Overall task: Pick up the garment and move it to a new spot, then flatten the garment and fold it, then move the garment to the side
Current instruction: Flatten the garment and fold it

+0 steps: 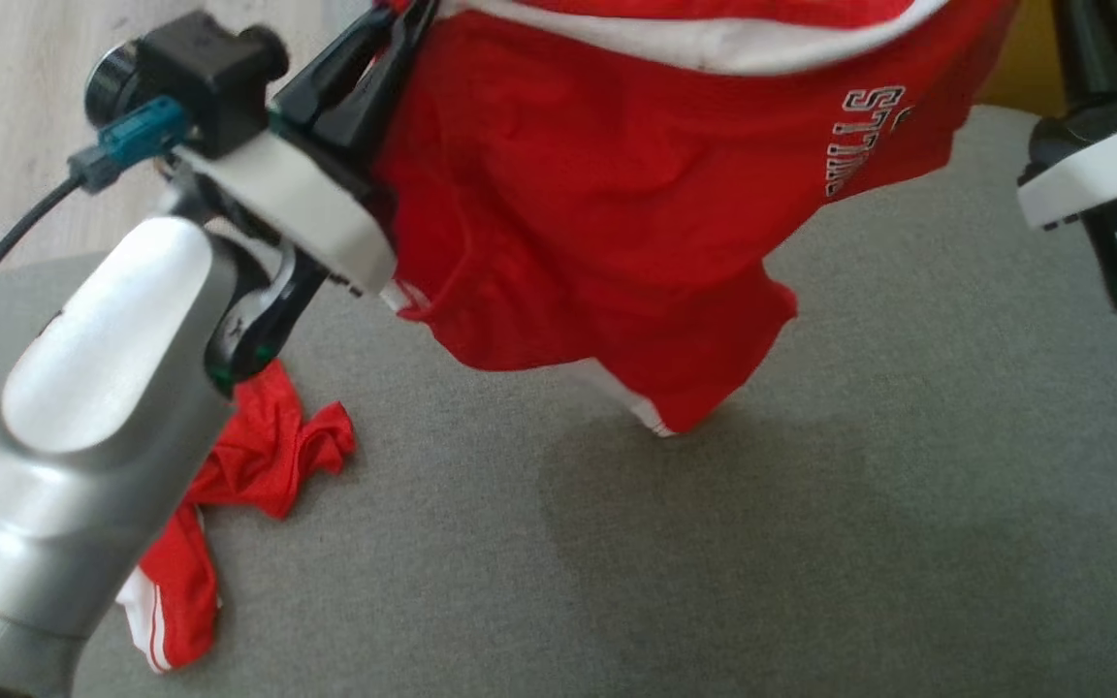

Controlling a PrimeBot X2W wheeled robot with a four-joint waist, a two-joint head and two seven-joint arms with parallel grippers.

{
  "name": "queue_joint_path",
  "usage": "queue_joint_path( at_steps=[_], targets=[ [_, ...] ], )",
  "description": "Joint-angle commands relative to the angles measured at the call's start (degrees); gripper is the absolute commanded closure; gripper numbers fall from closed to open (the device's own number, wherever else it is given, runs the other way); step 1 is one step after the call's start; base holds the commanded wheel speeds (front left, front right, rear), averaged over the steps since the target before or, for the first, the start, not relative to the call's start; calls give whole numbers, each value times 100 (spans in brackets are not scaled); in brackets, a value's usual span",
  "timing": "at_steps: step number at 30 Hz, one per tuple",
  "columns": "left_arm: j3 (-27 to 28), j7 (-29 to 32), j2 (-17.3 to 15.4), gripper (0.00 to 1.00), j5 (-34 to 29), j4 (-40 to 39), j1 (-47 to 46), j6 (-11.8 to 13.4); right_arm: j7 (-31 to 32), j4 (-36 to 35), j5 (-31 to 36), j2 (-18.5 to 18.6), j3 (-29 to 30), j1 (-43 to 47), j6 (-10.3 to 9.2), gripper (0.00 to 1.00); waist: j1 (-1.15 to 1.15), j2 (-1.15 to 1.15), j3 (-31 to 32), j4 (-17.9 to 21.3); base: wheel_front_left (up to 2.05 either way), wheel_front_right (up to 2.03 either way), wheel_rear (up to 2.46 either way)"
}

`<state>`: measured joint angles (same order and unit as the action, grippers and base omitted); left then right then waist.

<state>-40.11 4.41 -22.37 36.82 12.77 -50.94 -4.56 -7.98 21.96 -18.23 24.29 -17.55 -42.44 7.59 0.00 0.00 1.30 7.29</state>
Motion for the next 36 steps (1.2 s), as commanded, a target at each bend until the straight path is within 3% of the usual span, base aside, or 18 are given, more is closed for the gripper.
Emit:
queue_joint_path(
  at_steps=[1, 8, 13, 17, 22, 27, 32, 36],
  targets=[
    [279, 45, -306, 100, 49, -190, -268, 12, 92, -231, 56, 64, 103, -39, -10, 100, 0, 0, -69, 18, 0, 0, 0],
    [385, 349, -532, 100, 145, -78, -613, -28, 498, -312, 188, -38, 365, -205, -10, 100, 0, 0, -684, 124, 0, 0, 0],
    [340, 402, -589, 100, -96, 474, -1708, -182, 541, 42, 248, -238, 366, -1202, -10, 100, 0, 0, -1514, 268, 0, 0, 0],
    [227, -27, -550, 100, -392, 1272, -3064, -271, 71, 898, 770, -570, 237, -2589, -10, 100, 0, 0, -2226, 488, 0, 0, 0],
    [82, -939, -324, 100, -528, 2076, -3910, -288, -521, 1876, 1330, -955, 743, -3557, -10, 100, 0, 0, -2531, 580, 0, 0, 0],
    [-463, -1556, 18, 100, -57, 2435, -3774, -290, -681, 2452, 1700, -1151, 870, -3570, -10, 100, 0, 0, -2598, 538, 0, 0, 0],
    [-1127, -1717, -19, 100, 514, 2384, -3315, -291, -696, 2954, 1757, -1096, 571, -3185, -10, 100, 0, 0, -2598, 485, 0, 0, 0],
    [-1988, -1752, -209, 100, 946, 2103, -2721, -291, -693, 3554, 1622, -979, 163, -2762, -10, 100, 0, 0, -2514, 454, 0, 0, 0]
  ],
)
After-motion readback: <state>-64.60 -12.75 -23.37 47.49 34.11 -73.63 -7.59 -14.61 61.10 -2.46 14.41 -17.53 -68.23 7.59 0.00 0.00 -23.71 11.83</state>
